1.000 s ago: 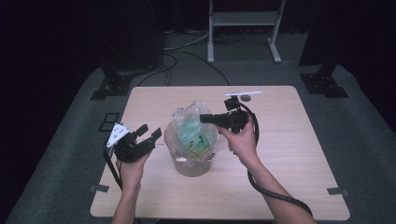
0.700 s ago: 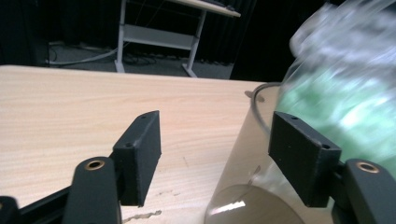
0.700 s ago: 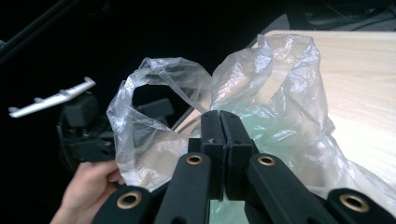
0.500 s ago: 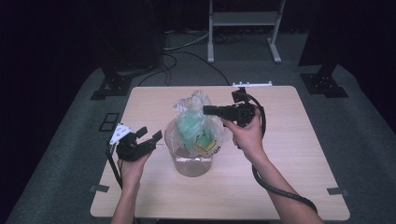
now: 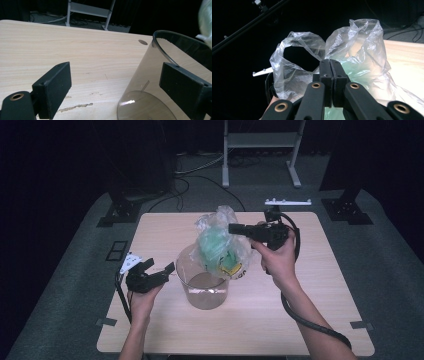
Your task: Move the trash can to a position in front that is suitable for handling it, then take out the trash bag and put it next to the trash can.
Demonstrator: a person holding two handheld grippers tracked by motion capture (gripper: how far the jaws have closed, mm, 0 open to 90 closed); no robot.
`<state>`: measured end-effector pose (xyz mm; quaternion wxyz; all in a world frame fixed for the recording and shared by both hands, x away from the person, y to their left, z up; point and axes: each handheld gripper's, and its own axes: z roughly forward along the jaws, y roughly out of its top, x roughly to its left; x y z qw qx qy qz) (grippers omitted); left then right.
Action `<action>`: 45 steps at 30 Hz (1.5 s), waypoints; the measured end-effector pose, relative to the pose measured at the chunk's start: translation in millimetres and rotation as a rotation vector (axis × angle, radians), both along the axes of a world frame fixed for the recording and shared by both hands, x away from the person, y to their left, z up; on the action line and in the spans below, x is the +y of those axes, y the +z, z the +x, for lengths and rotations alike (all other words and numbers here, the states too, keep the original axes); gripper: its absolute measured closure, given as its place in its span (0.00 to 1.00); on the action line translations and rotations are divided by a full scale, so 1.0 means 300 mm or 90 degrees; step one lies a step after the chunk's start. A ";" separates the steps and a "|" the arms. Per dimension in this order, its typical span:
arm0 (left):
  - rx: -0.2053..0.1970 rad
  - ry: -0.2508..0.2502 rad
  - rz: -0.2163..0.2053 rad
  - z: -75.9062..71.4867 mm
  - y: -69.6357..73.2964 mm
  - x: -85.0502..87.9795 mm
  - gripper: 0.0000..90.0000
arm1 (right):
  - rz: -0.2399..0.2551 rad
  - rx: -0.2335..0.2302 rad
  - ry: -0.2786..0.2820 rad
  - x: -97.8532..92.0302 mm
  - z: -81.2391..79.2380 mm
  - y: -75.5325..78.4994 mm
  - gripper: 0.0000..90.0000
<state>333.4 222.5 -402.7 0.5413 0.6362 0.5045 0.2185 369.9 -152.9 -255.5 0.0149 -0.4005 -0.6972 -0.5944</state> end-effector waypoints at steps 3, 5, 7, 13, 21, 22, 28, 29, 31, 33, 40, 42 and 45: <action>0.003 0.007 0.003 0.001 -0.001 0.006 0.09 | 0.004 -0.007 -0.013 -0.036 -0.001 0.020 1.00; 0.004 0.007 -0.008 0.000 0.000 0.012 0.09 | 0.007 -0.010 -0.021 -0.060 -0.003 0.028 1.00; 0.001 0.007 -0.008 -0.001 0.004 0.011 0.09 | 0.006 -0.013 -0.030 -0.081 -0.005 0.031 1.00; 0.007 0.003 -0.004 0.006 -0.008 0.005 0.09 | 0.008 -0.008 -0.051 -0.144 -0.005 0.026 1.00; 0.007 0.000 -0.004 0.008 -0.007 0.000 0.09 | 0.015 -0.001 -0.085 -0.234 0.000 0.009 1.00; 0.006 -0.003 -0.005 0.008 -0.006 -0.002 0.09 | 0.015 -0.001 -0.091 -0.243 0.001 0.006 1.00; 0.000 -0.005 -0.004 0.005 0.003 -0.003 0.09 | 0.017 0.009 -0.113 -0.284 0.008 -0.009 1.00; -0.001 -0.005 -0.007 0.005 0.003 -0.002 0.09 | 0.017 0.010 -0.115 -0.287 0.009 -0.010 1.00; -0.001 -0.004 -0.013 0.005 0.003 0.001 0.09 | 0.017 0.012 -0.117 -0.292 0.012 -0.013 1.00; 0.001 -0.005 -0.016 0.005 0.002 0.000 0.09 | 0.016 0.013 -0.120 -0.296 0.016 -0.018 1.00; 0.003 -0.007 -0.013 0.006 0.000 -0.008 0.09 | 0.017 0.021 -0.132 -0.322 0.021 -0.043 1.00; 0.005 -0.006 -0.015 0.007 -0.003 -0.010 0.09 | 0.017 0.025 -0.135 -0.331 0.025 -0.055 1.00; 0.007 -0.006 -0.014 0.009 -0.006 -0.009 0.09 | 0.020 0.031 -0.141 -0.344 0.030 -0.073 1.00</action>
